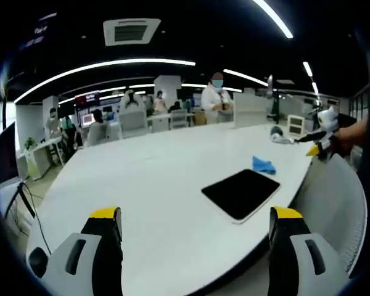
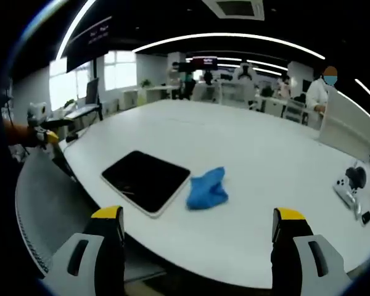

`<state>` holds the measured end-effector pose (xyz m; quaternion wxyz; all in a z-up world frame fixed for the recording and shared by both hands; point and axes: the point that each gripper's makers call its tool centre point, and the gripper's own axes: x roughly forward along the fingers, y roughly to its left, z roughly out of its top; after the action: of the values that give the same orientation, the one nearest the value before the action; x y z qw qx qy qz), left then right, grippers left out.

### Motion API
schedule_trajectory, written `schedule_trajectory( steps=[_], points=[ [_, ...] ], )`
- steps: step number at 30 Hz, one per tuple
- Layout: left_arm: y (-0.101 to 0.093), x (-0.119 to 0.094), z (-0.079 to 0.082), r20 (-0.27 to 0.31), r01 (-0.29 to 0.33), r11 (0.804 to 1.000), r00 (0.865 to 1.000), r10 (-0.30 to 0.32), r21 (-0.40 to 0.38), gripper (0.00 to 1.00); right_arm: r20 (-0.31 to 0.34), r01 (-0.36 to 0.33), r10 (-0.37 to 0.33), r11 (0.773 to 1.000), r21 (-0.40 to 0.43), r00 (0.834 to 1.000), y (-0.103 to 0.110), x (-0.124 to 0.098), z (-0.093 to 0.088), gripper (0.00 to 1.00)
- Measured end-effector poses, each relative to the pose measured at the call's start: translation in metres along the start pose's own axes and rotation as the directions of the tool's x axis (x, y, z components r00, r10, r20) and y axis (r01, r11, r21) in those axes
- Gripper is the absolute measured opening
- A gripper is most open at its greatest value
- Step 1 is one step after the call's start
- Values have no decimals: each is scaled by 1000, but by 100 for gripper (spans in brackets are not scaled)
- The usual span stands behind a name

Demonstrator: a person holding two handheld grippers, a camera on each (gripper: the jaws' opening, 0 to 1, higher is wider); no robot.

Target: Wipe the mirror surface with the cleaning cloth until all visible marks leave the cleaned area.

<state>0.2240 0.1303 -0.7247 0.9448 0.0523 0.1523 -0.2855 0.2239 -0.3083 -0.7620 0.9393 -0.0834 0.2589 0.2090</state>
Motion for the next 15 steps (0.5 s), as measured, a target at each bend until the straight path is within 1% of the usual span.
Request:
schedule_trajectory(
  steps=[2, 3, 4, 6, 7, 10, 15],
  points=[
    [-2, 0, 3, 4, 6, 1000, 1000, -6, 11, 100, 1, -4, 4, 1000, -6, 1000, 0, 0, 2, 100],
    [-3, 1, 2, -6, 12, 1000, 1000, -12, 18, 100, 0, -3, 3, 1000, -13, 1000, -1, 0, 3, 100],
    [-5, 1, -3, -34, 24, 999, 999, -23, 29, 100, 3, 0, 0, 1000, -19, 1000, -3, 0, 4, 100],
    [-4, 1, -7, -66, 20, 999, 998, -18, 35, 100, 4, 2, -2, 1000, -14, 1000, -5, 1, 4, 100],
    [-3, 0, -9, -80, 16, 1000, 997, -14, 25, 100, -3, 7, -7, 1000, -12, 1000, -6, 2, 2, 100],
    [1, -2, -7, -74, 4, 1000, 997, -4, -4, 100, -15, 7, -7, 1000, 1, 1000, -5, 1, -1, 100],
    [5, -3, -4, -57, -9, 1000, 998, 8, -19, 100, -27, -3, 3, 1000, 1, 1000, 1, 0, -6, 100]
  ],
)
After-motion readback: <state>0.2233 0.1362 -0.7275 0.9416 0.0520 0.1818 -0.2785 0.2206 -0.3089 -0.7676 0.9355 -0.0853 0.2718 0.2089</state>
